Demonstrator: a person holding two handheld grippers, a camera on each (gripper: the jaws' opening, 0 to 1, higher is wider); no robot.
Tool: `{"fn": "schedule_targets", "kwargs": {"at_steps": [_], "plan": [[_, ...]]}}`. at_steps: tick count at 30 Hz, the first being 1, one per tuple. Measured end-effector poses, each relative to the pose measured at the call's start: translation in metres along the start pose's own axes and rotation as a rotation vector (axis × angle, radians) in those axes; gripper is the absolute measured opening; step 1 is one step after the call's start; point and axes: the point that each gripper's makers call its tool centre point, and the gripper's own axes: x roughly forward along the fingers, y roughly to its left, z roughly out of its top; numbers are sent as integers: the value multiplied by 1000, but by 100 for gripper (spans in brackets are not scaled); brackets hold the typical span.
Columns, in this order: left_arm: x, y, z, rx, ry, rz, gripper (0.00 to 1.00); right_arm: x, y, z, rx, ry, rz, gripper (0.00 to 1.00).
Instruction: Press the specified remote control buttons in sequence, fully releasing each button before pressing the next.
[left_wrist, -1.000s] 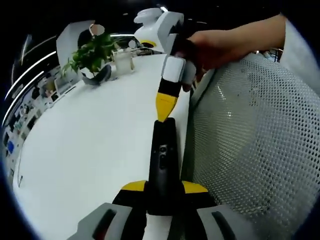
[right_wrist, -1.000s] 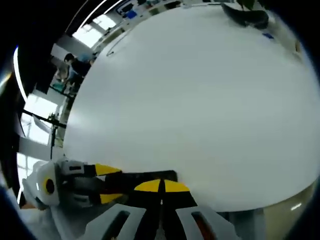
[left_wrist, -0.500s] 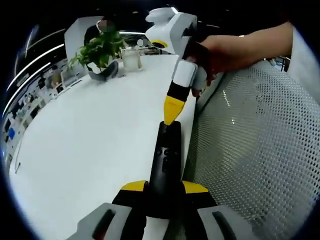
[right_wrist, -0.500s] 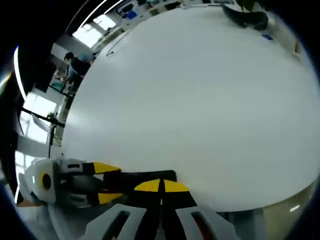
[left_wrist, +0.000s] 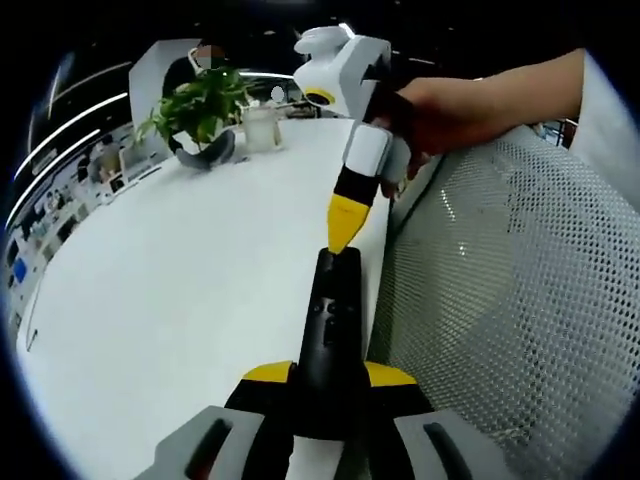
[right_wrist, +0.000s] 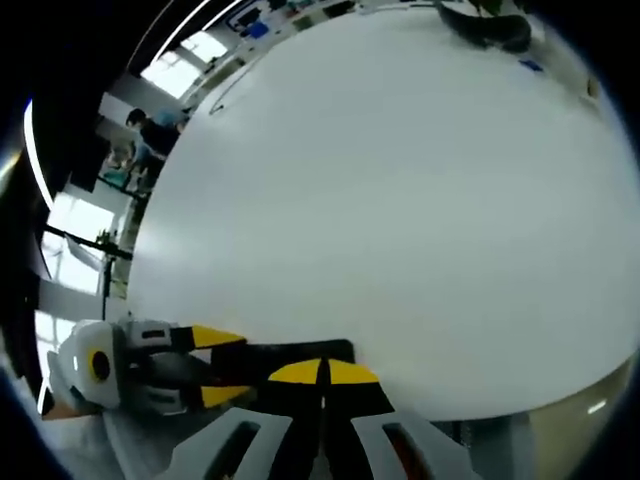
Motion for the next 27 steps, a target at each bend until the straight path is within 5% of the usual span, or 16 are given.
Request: {"fn": "schedule_targets", "kwargs": {"at_steps": [6,27], "plan": [[0,1,0,5,-4,-5,24,1,11,1,-10,3,49,0],[0,4,1,0,-9,0,25,5,8,1,-45,12,5,0]]}}
